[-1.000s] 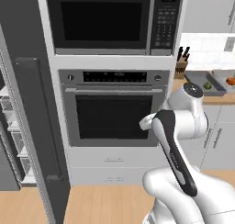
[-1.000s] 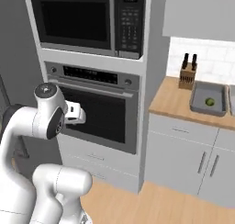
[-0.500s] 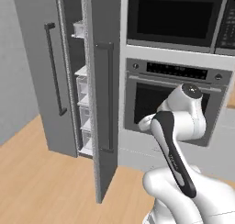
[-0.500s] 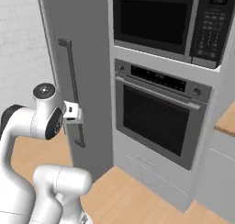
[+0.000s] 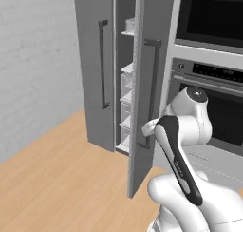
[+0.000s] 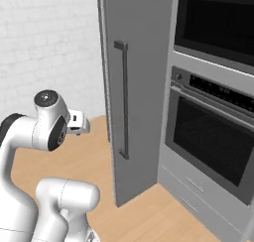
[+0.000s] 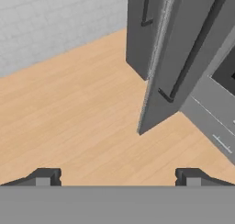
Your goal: Place one lime and one chicken drumstick in each tupperware on the nearby counter, to pack two identical lunches.
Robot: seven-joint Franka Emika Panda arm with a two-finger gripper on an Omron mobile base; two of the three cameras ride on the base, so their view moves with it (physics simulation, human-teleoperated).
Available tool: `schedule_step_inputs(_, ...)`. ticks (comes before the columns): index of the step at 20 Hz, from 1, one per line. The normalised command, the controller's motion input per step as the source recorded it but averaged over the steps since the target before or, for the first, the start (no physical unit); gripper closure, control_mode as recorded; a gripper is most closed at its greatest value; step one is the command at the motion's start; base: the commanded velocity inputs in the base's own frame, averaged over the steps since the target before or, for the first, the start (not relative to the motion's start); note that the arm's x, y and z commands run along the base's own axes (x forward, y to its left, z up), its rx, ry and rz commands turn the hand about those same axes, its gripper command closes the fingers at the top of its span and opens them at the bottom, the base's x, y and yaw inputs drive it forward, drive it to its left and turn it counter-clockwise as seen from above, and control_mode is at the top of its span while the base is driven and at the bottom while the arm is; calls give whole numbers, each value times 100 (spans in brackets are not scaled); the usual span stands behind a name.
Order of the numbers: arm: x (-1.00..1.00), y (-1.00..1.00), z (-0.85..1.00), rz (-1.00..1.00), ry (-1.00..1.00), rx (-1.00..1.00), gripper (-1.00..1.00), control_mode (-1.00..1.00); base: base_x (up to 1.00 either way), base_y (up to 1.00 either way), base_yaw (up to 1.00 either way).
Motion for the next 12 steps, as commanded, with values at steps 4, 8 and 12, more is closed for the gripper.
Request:
schedule_step_inputs(4, 0, 0, 0, 0, 0, 0, -100, 100, -31, 100, 30)
schedule_step_inputs(8, 0, 0, 0, 0, 0, 0, -100, 100, 0, 100, 20)
schedule_step_inputs(12, 0, 0, 0, 0, 0, 0, -100, 100, 6, 100, 26)
